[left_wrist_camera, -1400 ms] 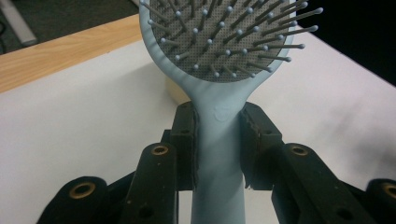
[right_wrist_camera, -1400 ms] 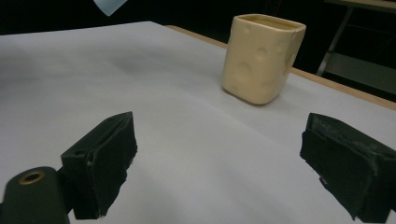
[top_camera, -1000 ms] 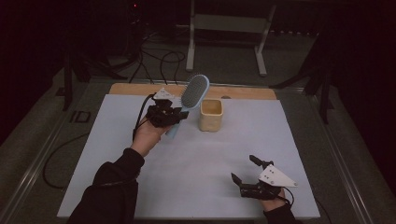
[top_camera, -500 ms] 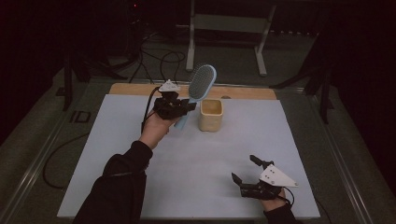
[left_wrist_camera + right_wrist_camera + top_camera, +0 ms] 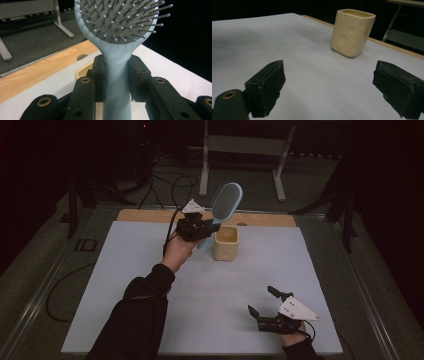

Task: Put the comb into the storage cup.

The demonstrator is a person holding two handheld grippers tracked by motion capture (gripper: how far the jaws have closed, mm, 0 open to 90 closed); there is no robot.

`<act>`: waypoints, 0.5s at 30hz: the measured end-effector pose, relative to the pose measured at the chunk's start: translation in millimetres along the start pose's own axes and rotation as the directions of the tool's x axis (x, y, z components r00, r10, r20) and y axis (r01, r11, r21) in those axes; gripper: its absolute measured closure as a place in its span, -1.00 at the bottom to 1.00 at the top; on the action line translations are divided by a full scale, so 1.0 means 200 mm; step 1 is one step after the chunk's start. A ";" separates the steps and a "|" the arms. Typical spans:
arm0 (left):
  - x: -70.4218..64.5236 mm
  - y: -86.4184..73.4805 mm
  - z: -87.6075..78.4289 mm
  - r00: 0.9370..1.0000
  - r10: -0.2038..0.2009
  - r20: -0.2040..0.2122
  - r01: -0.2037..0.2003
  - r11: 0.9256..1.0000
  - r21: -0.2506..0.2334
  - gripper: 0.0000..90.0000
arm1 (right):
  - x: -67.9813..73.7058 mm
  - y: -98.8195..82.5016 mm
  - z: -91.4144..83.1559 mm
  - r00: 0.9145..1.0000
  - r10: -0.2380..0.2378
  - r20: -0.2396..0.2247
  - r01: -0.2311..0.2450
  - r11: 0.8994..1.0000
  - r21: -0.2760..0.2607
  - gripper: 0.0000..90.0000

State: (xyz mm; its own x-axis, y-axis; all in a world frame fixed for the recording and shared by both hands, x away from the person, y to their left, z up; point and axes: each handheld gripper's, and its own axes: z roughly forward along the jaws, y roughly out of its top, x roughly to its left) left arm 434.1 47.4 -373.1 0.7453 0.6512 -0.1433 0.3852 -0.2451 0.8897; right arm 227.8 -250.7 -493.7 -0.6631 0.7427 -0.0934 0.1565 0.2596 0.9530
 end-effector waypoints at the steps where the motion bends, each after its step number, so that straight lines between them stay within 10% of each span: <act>1: 0.00 0.00 0.00 1.000 0.000 0.000 0.000 1.000 0.000 0.55 | 0.00 0.00 0.00 1.000 0.000 0.000 0.000 1.000 0.000 -0.78; 15: 0.01 0.08 0.12 1.000 -0.026 -0.010 0.025 0.998 -0.053 0.55 | 0.00 0.00 0.00 1.000 0.007 -0.004 -0.007 1.000 -0.006 -0.78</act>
State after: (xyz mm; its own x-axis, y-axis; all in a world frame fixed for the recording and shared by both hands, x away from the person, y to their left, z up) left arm 454.5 26.5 -369.5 0.7295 0.6646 -0.1620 0.3746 -0.1899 0.9075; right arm 227.7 -251.1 -493.1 -0.6649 0.7420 -0.0855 0.1565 0.2503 0.9554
